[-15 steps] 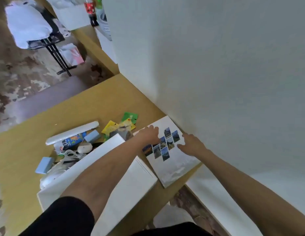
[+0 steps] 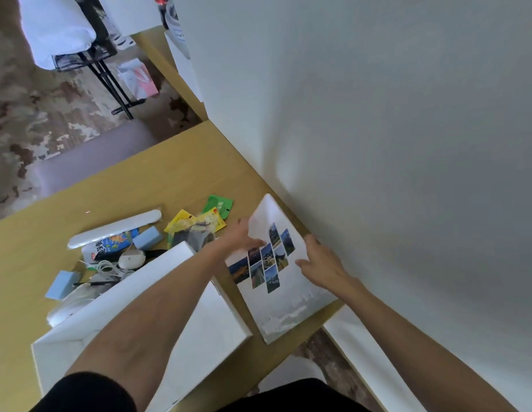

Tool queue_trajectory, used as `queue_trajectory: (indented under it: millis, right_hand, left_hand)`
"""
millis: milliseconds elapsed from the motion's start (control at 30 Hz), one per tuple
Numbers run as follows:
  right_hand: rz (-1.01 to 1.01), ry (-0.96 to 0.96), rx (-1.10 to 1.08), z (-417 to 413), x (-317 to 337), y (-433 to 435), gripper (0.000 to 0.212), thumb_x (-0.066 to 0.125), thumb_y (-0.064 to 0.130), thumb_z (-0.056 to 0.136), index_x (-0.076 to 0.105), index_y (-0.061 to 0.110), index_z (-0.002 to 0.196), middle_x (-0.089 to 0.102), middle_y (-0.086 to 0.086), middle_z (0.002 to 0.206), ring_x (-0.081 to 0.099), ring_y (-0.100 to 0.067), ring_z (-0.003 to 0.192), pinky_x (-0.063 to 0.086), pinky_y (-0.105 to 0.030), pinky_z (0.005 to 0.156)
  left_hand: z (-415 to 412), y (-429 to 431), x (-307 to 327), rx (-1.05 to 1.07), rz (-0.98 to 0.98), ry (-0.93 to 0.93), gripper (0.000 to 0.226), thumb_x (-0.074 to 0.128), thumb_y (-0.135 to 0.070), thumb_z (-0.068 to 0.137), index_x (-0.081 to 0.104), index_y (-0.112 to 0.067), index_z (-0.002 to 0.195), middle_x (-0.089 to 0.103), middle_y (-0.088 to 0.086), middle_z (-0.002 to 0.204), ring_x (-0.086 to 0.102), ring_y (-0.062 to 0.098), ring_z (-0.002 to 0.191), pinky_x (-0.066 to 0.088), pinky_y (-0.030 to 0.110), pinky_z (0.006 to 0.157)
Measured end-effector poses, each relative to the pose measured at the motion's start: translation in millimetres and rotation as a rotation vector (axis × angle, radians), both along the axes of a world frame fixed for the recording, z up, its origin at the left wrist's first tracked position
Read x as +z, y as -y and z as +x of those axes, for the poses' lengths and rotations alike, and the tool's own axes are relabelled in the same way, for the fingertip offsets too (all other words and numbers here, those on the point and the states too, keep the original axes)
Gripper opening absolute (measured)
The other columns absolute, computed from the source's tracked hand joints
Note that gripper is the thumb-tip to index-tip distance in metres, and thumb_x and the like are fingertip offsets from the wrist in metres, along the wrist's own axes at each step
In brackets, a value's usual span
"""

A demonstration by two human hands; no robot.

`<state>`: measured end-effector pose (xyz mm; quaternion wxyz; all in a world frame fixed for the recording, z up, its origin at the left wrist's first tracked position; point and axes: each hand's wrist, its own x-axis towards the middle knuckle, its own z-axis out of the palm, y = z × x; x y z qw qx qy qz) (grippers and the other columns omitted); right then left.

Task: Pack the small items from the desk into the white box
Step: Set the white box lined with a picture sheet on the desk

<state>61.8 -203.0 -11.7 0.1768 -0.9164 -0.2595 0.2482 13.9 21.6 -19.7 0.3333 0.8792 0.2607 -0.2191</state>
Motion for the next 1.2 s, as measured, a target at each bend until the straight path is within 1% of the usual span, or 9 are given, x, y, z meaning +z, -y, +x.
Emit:
queue_trajectory:
  millis: [133,267,367,467,633,767,933,1067,1200]
  right_hand:
    - [0.186,-0.013,0.180,26.9,74.1,-1.5,0.029,0.057,0.027,0.094,0.036,0.039,0.111,0.061,0.006,0.112,0.062,-0.011,0.088,0.056,-0.030,0.072]
    - [0.261,0.163,0.240,46.7,155.5,-9.3,0.027,0.058,0.031,0.092,0.039,0.045,0.105,0.054,0.016,0.096,0.053,-0.002,0.073,0.043,-0.022,0.059]
    - [0.303,0.218,0.280,49.2,204.1,-34.8,0.029,0.060,0.034,0.089,0.041,0.044,0.107,0.059,0.011,0.105,0.054,-0.017,0.086,0.040,-0.029,0.073]
    - [0.293,0.358,0.368,42.4,233.5,-78.6,0.030,0.061,0.034,0.087,0.045,0.037,0.111,0.066,-0.003,0.105,0.057,-0.027,0.082,0.046,-0.032,0.072]
    - [0.389,0.299,0.730,-7.2,237.5,-166.7,0.040,0.065,0.030,0.087,0.053,0.034,0.125,0.056,0.017,0.105,0.050,0.004,0.075,0.035,-0.017,0.062]
    - [0.264,0.047,1.001,-69.8,209.2,-230.5,0.045,0.065,0.029,0.088,0.054,0.021,0.132,0.057,0.007,0.131,0.053,-0.011,0.118,0.042,-0.026,0.090]
    - [0.109,-0.064,1.124,-136.0,157.9,-260.5,0.049,0.063,0.031,0.090,0.049,0.026,0.137,0.051,0.006,0.141,0.050,-0.014,0.124,0.042,-0.032,0.098]
    - [-0.038,0.028,1.211,-147.8,122.2,-259.3,0.054,0.062,0.035,0.090,0.045,0.030,0.140,0.048,0.008,0.145,0.047,-0.013,0.128,0.039,-0.028,0.095]
    - [-0.080,0.074,1.158,-136.7,99.3,-243.9,0.056,0.062,0.042,0.089,0.042,0.036,0.141,0.044,0.012,0.148,0.043,-0.011,0.133,0.039,-0.028,0.097]
  left_hand:
    - [-4.2,-28.4,50.6,0.181,-0.250,0.142,0.123,0.065,-0.076,0.056,0.014,-0.013,0.148,0.022,0.011,0.156,0.027,0.032,0.140,0.027,0.048,0.114]
    - [-21.5,-51.1,110.1,0.220,-0.303,0.404,0.076,0.053,-0.082,0.065,0.057,-0.025,0.114,0.064,-0.001,0.121,0.059,0.032,0.111,0.046,0.040,0.091]
    - [-47.8,-63.5,156.5,0.335,-0.098,0.595,0.064,0.045,-0.083,0.069,0.057,-0.021,0.082,0.067,0.004,0.084,0.065,0.028,0.082,0.051,0.041,0.070]
    - [-97.2,-71.3,193.1,0.468,0.156,0.680,0.056,0.041,-0.081,0.073,0.049,-0.026,0.066,0.061,-0.013,0.066,0.060,0.009,0.064,0.043,0.028,0.053]
    - [-211.2,-82.9,197.1,0.673,0.102,0.643,0.035,0.048,-0.062,0.085,0.045,-0.032,0.103,0.069,0.004,0.093,0.068,0.022,0.076,0.056,0.036,0.063]
    - [-304.7,-72.1,166.4,0.873,0.096,0.530,0.036,0.046,-0.050,0.092,0.037,-0.024,0.116,0.064,0.005,0.097,0.065,0.018,0.077,0.053,0.032,0.060]
    - [-371.4,-50.1,127.7,1.011,0.031,0.271,0.050,0.039,-0.047,0.095,0.027,-0.013,0.129,0.057,0.011,0.114,0.059,0.027,0.091,0.050,0.037,0.077]
    - [-378.3,-33.0,106.8,0.914,-0.003,0.045,0.053,0.035,-0.033,0.099,0.017,-0.003,0.139,0.054,0.021,0.128,0.057,0.034,0.110,0.049,0.043,0.091]
    - [-366.2,-14.7,100.2,0.766,0.060,0.019,0.069,0.036,-0.016,0.097,-0.012,-0.010,0.145,0.062,0.023,0.113,0.063,0.033,0.093,0.051,0.042,0.081]
